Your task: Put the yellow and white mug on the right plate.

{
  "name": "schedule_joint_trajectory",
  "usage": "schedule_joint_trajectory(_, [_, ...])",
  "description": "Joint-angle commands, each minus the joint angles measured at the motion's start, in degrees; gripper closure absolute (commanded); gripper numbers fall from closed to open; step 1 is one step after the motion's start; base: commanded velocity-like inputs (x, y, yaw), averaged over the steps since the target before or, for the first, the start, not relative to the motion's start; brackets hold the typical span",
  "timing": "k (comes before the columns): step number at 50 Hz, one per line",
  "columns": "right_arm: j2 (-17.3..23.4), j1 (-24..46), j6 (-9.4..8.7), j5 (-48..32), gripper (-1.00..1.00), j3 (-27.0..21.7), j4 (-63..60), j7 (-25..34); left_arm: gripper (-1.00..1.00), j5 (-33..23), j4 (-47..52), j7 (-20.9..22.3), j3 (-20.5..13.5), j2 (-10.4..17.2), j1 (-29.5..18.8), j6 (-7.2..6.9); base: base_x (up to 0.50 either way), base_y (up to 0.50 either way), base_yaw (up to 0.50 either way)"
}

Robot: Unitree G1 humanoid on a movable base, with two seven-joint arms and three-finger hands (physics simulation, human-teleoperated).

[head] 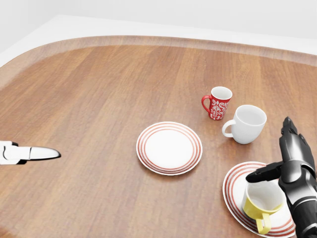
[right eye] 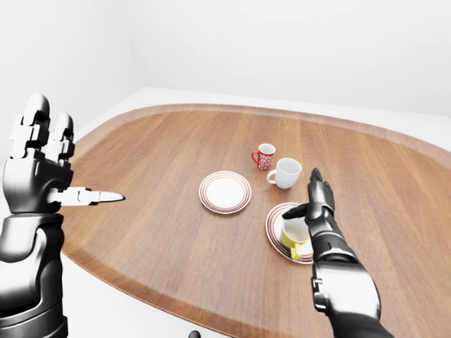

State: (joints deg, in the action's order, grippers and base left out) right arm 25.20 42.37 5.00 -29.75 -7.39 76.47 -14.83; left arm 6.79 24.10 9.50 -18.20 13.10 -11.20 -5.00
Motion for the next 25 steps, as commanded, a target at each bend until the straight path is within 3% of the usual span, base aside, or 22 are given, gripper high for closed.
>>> schedule_joint_trajectory(1, [-0.38, 1.72, 0.0, 7.04, -1.0, -1.5, -1.42, 6.77, -1.0, -0.27, -0.32, 0.19, 0.16, -0.1, -0.01, 0.0, 0.0, 0.0, 0.0])
schedule_joint_trajectory(17, [0.7, 3.75, 0.0, 15.11, -1.0, -1.29, -9.08, 13.74, -1.0, 0.01, 0.54, 0.08, -0.1, 0.11, -0.39, 0.0, 0.0, 0.0, 0.0])
schedule_joint_trajectory(24, [0.18, -0.85, 0.0, 17.0, -1.0, -2.19, -29.28, 17.88, -1.0, 0.86, 3.71, -0.11, -0.46, 0.48, -1.0, 0.0, 0.0, 0.0, 0.0])
schedule_joint_trajectory(25, [-0.04, -1.79, -0.96, 17.2, -1.0, -2.56, -33.43, 18.63, -1.0, 1.02, 4.26, -0.1, -0.51, 0.49, -1.04, 0.0, 0.0, 0.0, 0.0])
